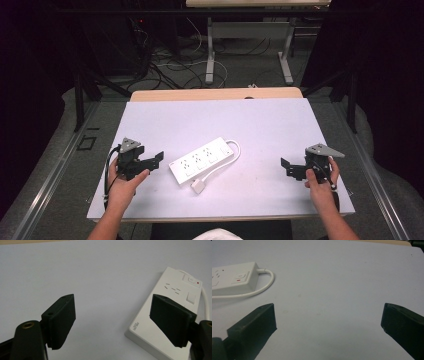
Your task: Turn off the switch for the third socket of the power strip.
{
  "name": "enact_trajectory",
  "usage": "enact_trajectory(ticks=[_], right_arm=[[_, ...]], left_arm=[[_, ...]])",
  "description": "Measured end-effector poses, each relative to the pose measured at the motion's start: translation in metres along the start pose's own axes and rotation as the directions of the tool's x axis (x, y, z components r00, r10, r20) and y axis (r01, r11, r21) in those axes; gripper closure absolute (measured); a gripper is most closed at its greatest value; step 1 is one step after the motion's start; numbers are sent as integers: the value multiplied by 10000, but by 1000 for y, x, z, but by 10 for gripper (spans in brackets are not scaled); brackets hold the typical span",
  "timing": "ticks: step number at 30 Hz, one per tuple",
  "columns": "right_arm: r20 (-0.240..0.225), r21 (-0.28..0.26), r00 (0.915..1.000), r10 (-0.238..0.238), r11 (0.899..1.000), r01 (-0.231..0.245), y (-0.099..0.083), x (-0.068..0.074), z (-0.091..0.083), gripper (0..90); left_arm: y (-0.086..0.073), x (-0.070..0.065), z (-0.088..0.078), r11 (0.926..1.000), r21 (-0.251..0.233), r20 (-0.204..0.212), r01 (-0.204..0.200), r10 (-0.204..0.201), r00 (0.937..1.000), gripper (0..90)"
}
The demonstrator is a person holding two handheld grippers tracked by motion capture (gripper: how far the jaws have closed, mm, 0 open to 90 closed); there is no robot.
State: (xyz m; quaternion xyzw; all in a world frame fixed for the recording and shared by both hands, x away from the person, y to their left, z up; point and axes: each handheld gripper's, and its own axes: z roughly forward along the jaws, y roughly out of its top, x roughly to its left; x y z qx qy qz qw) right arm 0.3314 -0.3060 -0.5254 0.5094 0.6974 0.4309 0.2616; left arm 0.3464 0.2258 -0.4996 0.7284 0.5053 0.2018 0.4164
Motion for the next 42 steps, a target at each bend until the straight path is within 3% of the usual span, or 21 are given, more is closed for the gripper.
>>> enact_trajectory(ticks=[6, 10, 34, 38, 42], right_arm=[[-8, 48, 10000, -49, 10000, 49, 0, 0, 1, 0], [-17, 79, 10000, -44, 10000, 44, 0, 0, 1, 0], [-139, 230, 9999, -17, 9997, 20, -1, 2, 2, 0], [-180, 211, 9998, -2, 9998, 6, -1, 2, 3, 0], [-200, 220, 9998, -5, 9998, 9, -1, 3, 3, 0]], left_arm=[[8, -4, 1, 9965, 168, -93, -823, 825, 9966, 229], [13, -7, 1, 9940, 299, -26, -1056, 1057, 9944, 229], [30, -26, 1, 9908, 896, 849, -1019, 943, 9919, 292], [31, -30, 2, 9922, 964, 1004, -790, 693, 9925, 296], [33, -32, 3, 9900, 1126, 1076, -846, 725, 9915, 299]])
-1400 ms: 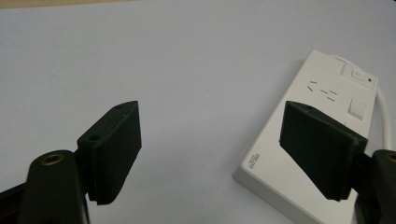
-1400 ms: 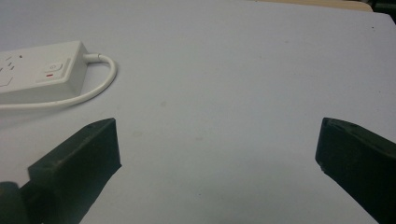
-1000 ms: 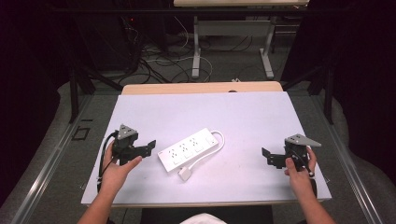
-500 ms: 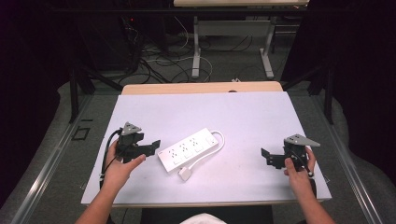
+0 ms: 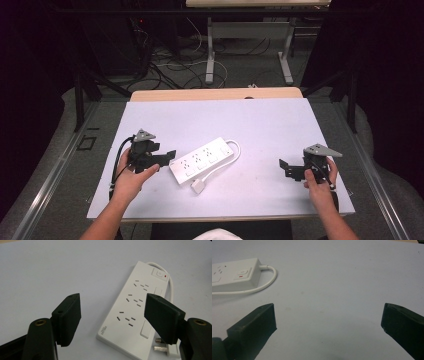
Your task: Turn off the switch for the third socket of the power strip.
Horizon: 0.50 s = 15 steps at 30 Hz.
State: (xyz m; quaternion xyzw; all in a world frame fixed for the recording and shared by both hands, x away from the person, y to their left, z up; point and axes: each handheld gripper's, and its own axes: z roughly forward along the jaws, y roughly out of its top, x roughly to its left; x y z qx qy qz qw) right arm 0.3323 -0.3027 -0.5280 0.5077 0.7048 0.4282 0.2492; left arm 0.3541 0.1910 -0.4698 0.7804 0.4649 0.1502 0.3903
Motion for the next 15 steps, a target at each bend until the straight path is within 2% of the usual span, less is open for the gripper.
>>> enact_trajectory(ticks=[6, 15], right_arm=[[45, -50, 10000, -26, 10000, 26, 0, 0, 1, 0], [56, -53, 10000, -77, 10000, 77, 0, 0, 1, 0]], left_arm=[[2, -2, 1, 9997, 225, 165, 20, -24, 9999, 318], [4, -3, 3, 9964, 741, 510, 414, -453, 9977, 343]])
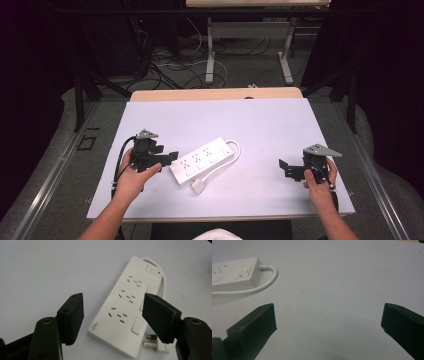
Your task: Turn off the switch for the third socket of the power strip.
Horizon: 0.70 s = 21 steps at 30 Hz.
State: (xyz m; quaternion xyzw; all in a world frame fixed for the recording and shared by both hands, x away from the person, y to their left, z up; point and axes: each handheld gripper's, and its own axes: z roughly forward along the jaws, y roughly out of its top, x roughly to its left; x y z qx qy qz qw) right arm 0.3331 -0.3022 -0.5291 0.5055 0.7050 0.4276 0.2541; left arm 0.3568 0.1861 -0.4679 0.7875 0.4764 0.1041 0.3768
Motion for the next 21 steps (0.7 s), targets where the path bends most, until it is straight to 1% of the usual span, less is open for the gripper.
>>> enact_trajectory(ticks=[1, 2, 3, 4, 5, 6, 8, 9, 10, 11, 12, 14, 18, 19, 21], right_arm=[[-10, 12, 10000, 1, 10000, -1, 0, 0, 0, 0], [-13, 5, 10000, 3, 10000, -3, 0, 0, 0, 0], [-18, 7, 10000, 8, 10000, -8, 0, 0, 0, 0], [-18, 7, 10000, 8, 10000, -8, 0, 0, 0, 0], [-12, -3, 10000, -1, 10000, 1, 0, 0, 0, 0], [-17, -6, 10000, 6, 10000, -6, 0, 0, 0, 0], [-15, -5, 10000, 10, 10000, -10, 0, 0, 0, 0], [-14, -5, 10000, 12, 10000, -12, 0, 0, 0, 0], [-17, -3, 10000, 11, 10000, -11, 0, 0, 0, 0], [-17, -2, 10000, 12, 10000, -12, 0, 0, 0, 0], [-20, -2, 10000, 12, 10000, -12, 0, 0, 0, 0], [-35, 11, 10000, 12, 10000, -12, 0, 0, 0, 0], [-51, 25, 10000, 7, 10000, -7, 0, 0, 0, 0], [-55, 41, 10000, 48, 10000, -48, 0, 0, 0, 0], [-50, 39, 10000, 2, 10000, -2, 0, 0, 0, 0]], left_arm=[[0, 0, 0, 9999, 94, 28, 33, -33, 10000, 347], [0, 0, 1, 9999, 75, 33, 79, -79, 10000, 351], [0, -1, 2, 9998, 122, 84, 173, -174, 9998, 376], [0, -1, 2, 9995, 203, 131, 232, -235, 9996, 376], [0, -1, 3, 9995, 190, 149, 233, -236, 9996, 386], [1, -2, 3, 9992, 214, 203, 351, -355, 9992, 389], [1, -2, 4, 9990, 339, 265, 306, -315, 9992, 393], [1, -4, 5, 9988, 305, 244, 393, -401, 9989, 400], [2, -4, 5, 9985, 410, 285, 357, -369, 9989, 403], [2, -5, 5, 9984, 405, 293, 392, -404, 9988, 408], [2, -5, 6, 9983, 478, 322, 347, -363, 9988, 425], [2, -6, 7, 9973, 544, 407, 488, -510, 9979, 435], [2, -7, 10, 9958, 749, 472, 521, -557, 9973, 443], [2, -8, 11, 9957, 738, 454, 564, -599, 9972, 447], [2, -8, 12, 9950, 830, 507, 546, -590, 9970, 473]])
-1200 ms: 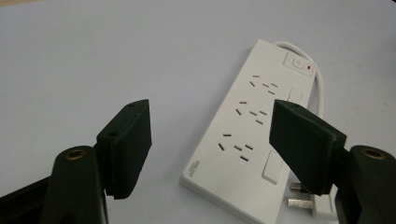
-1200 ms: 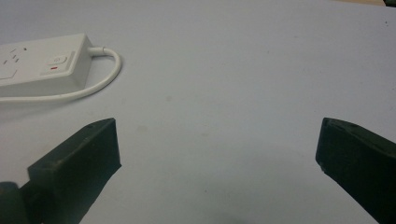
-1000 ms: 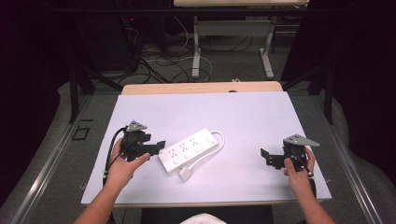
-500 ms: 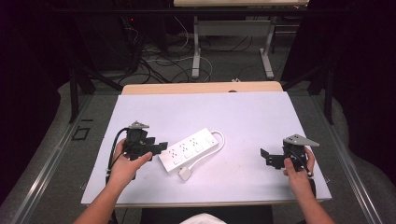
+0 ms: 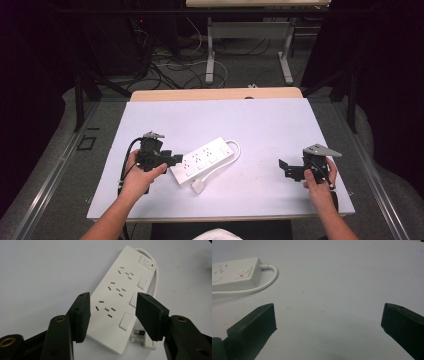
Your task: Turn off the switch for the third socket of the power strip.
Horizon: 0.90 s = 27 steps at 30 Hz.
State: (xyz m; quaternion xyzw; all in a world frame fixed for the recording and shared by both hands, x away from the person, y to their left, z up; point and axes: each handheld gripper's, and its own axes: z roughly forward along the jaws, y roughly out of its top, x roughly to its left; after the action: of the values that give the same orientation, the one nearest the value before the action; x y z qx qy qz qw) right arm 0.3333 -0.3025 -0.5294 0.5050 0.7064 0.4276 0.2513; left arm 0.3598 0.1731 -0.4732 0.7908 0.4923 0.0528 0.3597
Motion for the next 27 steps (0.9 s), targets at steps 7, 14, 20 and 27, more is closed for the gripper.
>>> enact_trajectory(ticks=[7, 14, 20, 27], right_arm=[[-27, 11, 10000, 29, 10000, -29, 0, 0, 0, 0], [-51, 82, 10000, 30, 10000, -30, 0, 1, 0, 0], [-133, 98, 9999, 2, 10000, -1, 0, 1, 0, 0], [-171, 84, 9999, -14, 10000, 15, 0, 1, 0, 0]], left_arm=[[-4, -2, 4, 9994, 222, 50, 254, -255, 9997, 507], [-6, -5, 8, 9977, 341, 126, 583, -587, 9982, 552], [-7, -5, 12, 9976, 378, 230, 587, -596, 9980, 563], [-10, -6, 18, 9962, 535, 194, 689, -700, 9974, 588]])
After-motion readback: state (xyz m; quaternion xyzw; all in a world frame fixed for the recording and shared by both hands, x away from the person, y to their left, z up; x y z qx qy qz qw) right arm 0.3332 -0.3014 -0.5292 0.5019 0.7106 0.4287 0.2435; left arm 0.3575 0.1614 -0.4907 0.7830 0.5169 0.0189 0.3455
